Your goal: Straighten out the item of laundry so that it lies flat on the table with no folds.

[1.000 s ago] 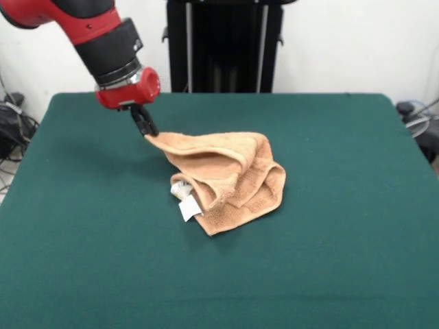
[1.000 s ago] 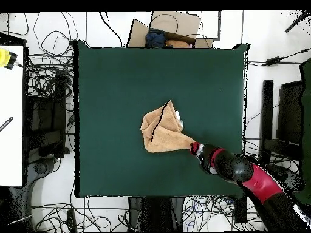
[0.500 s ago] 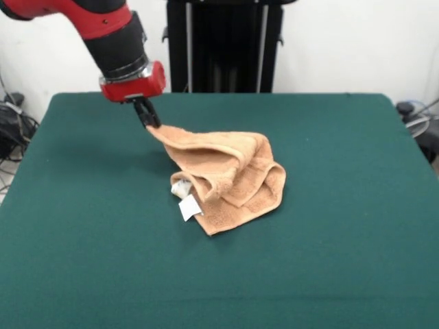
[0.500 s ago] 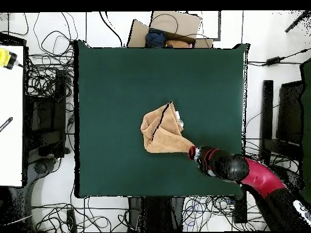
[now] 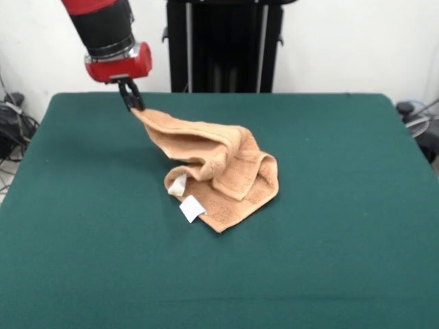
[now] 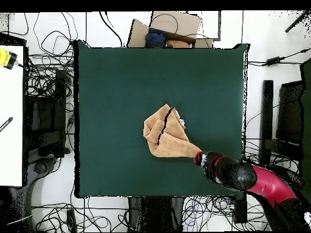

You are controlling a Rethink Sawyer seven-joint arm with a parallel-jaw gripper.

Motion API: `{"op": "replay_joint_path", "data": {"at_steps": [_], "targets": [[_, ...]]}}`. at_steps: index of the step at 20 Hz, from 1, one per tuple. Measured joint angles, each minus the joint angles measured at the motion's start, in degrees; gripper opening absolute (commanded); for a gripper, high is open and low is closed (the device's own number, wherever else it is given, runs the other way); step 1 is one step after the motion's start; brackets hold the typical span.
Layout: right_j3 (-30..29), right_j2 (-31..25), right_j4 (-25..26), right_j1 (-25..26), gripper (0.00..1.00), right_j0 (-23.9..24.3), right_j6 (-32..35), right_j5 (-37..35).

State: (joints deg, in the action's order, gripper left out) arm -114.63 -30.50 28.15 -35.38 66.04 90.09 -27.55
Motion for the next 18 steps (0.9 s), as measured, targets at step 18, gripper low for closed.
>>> {"op": "replay_joint_path", "data": {"at_steps": [18], "targets": [[-3.8, 0.0, 1.81, -4.8, 0.0, 0.6, 0.0, 0.0]]}}
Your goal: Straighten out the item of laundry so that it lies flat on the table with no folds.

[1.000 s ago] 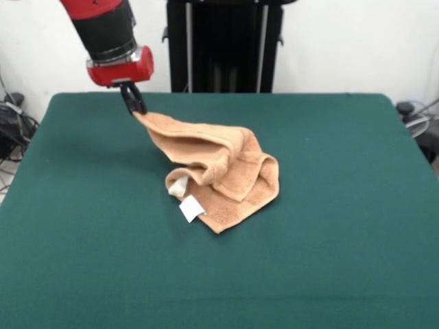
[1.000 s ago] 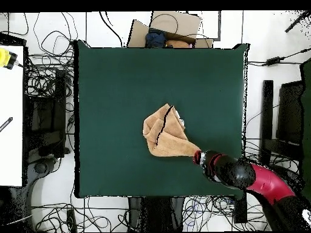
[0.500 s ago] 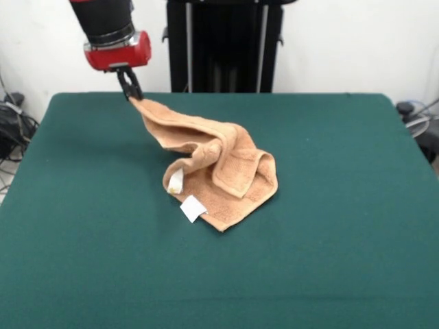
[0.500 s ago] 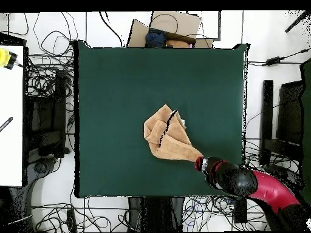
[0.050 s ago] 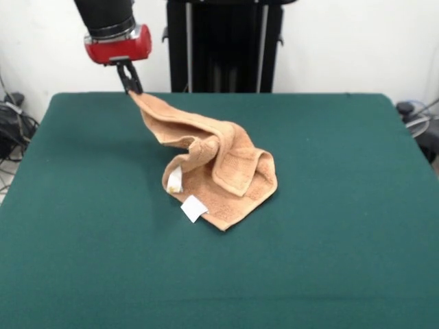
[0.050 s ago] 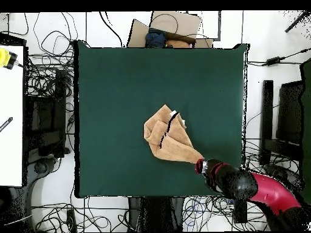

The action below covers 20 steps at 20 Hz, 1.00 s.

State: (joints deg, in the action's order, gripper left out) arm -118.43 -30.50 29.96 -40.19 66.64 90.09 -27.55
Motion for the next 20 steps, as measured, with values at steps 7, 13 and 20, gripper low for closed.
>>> {"op": "replay_joint_path", "data": {"at_steps": [7, 13, 20], "targets": [[-0.07, 0.0, 0.0, -0.81, 0.0, -0.03, 0.0, 0.0], [-1.86, 0.1, 0.0, -2.69, 0.0, -0.09, 0.0, 0.0], [-3.93, 2.82, 1.22, -4.81, 0.0, -1.09, 0.0, 0.91]]}}
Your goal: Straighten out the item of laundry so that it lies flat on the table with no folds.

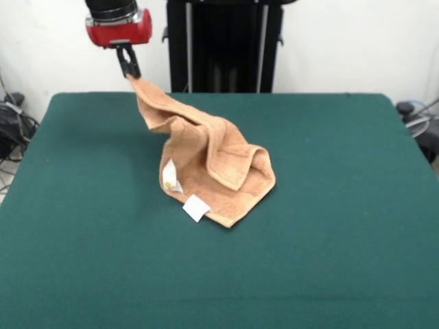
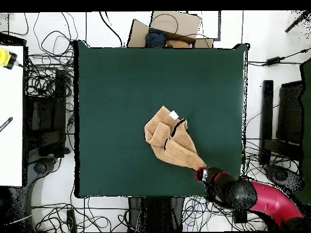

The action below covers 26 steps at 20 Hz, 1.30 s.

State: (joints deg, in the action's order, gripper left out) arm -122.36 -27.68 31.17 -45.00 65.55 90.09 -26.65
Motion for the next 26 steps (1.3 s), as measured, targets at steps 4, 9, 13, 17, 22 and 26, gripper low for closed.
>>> {"op": "replay_joint_path", "data": {"at_steps": [4, 9, 13, 17, 22, 26], "targets": [[-1.12, 3.48, 2.08, -0.68, 0.0, -1.84, 0.0, 2.62], [-1.8, 10.35, 4.29, -2.13, 0.0, -6.18, 0.02, 8.22], [-1.83, 16.47, 4.47, -2.12, 0.0, -10.36, 0.38, 13.74], [-1.83, 23.35, 4.43, 0.37, 0.0, -15.18, 0.67, 21.52], [-1.79, 29.23, 4.05, 5.1, 0.0, -18.9, 0.67, 29.91], [-1.74, 33.92, 2.21, 11.39, 0.0, -21.6, 0.67, 38.31]]}}
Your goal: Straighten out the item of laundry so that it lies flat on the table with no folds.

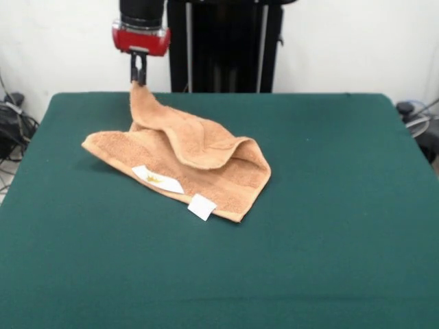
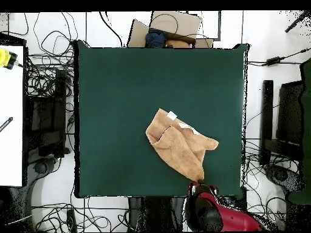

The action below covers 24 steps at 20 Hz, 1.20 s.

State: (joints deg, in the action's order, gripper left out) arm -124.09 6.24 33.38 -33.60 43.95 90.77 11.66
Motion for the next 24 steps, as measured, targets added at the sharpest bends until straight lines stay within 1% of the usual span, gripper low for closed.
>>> {"op": "replay_joint_path", "data": {"at_steps": [1, 2, 4, 7, 8, 13, 18, 19, 21, 24], "targets": [[-0.01, 0.8, -0.44, 1.39, 0.0, -0.49, 0.0, 1.58], [0.0, 0.97, -0.51, 1.68, 0.0, -0.6, 0.0, 1.96], [0.02, 3.26, -2.23, 5.66, 0.0, -2.36, 0.0, 6.58], [0.02, 5.26, -4.13, 8.66, 0.0, -4.28, 0.0, 10.76], [-0.02, 6.56, -5.79, 10.72, 0.0, -5.95, 0.0, 13.96], [-0.35, 9.15, -9.83, 15.73, 0.0, -10.23, 0.0, 22.83], [-0.95, 10.15, -11.41, 19.19, 0.0, -12.84, 0.0, 30.52], [-1.36, 11.31, -12.61, 20.68, 0.0, -14.44, 0.0, 34.53], [-1.73, 11.95, -13.63, 21.39, 0.0, -15.58, 0.0, 36.65], [-3.45, 13.46, -17.55, 22.35, 0.0, -19.46, 0.0, 41.31]]}}
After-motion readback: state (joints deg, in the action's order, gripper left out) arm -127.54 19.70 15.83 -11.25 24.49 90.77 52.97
